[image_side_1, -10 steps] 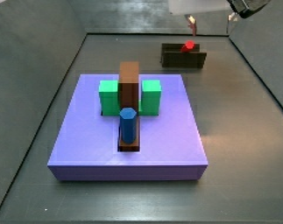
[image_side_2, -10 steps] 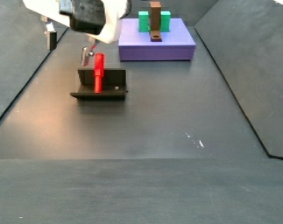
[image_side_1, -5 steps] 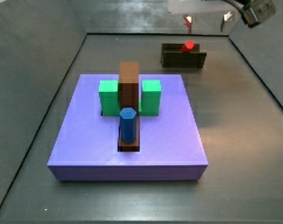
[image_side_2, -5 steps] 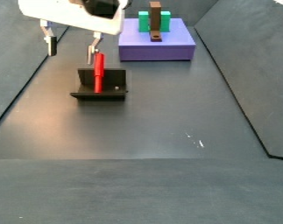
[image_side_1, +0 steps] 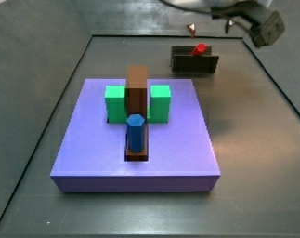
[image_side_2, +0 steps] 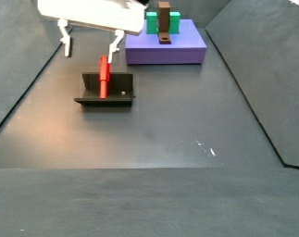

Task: Pick up the red object. Move up. Place the red object on the fixture. Regrasp the red object. Move to above the board. Insert the red object.
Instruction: Regrasp the red object.

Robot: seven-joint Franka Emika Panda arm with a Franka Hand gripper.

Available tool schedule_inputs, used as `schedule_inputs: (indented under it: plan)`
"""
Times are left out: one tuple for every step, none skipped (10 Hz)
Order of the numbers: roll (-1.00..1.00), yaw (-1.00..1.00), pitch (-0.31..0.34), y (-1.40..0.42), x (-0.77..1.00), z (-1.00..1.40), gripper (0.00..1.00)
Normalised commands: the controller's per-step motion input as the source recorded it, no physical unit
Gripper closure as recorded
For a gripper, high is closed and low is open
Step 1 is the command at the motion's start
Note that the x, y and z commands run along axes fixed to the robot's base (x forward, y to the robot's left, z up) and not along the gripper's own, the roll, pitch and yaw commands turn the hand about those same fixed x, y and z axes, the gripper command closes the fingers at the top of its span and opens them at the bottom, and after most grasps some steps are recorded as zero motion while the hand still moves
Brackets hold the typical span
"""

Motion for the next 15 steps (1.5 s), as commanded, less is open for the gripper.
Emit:
schedule_inputs:
  plan:
    - [0.97, 0.15, -0.06, -0.4, -0.17, 0.0, 0.0]
    - [0.56, 0.09, 0.006, -0.31, 0.0, -0.05, 0.0]
    - [0.42, 0.06, 0.14, -0.19, 0.0, -0.19, 0.0]
    - [0.03, 0.12, 0.089, -0.01, 0.0, -0.35, 0.0]
    - [-0.03, 0.05, 0.226, 0.0, 0.0, -0.38, 0.0]
    - [-0.01, 0.03, 0.266, 0.0, 0.0, -0.36, 0.0]
    - [0.0, 0.04, 0.289, 0.0, 0.0, -0.26, 0.0]
    - [0.0, 0.04, 0.271, 0.0, 0.05, -0.17, 0.0]
    - [0.03, 0.03, 0.289, 0.0, 0.05, -0.17, 0.0]
    - [0.05, 0.03, 0.289, 0.0, 0.03, -0.22, 0.0]
    - [0.01, 0.0, 0.306, 0.0, 0.0, -0.25, 0.0]
    - [0.03, 0.02, 0.294, 0.0, 0.07, -0.09, 0.0]
    - [0.0, 0.0, 0.0, 0.0, 0.0, 0.0, 0.0]
    - [0.0, 0.0, 0.0, 0.0, 0.0, 0.0, 1.0]
    - [0.0, 0.0, 0.0, 0.0, 0.0, 0.0, 1.0]
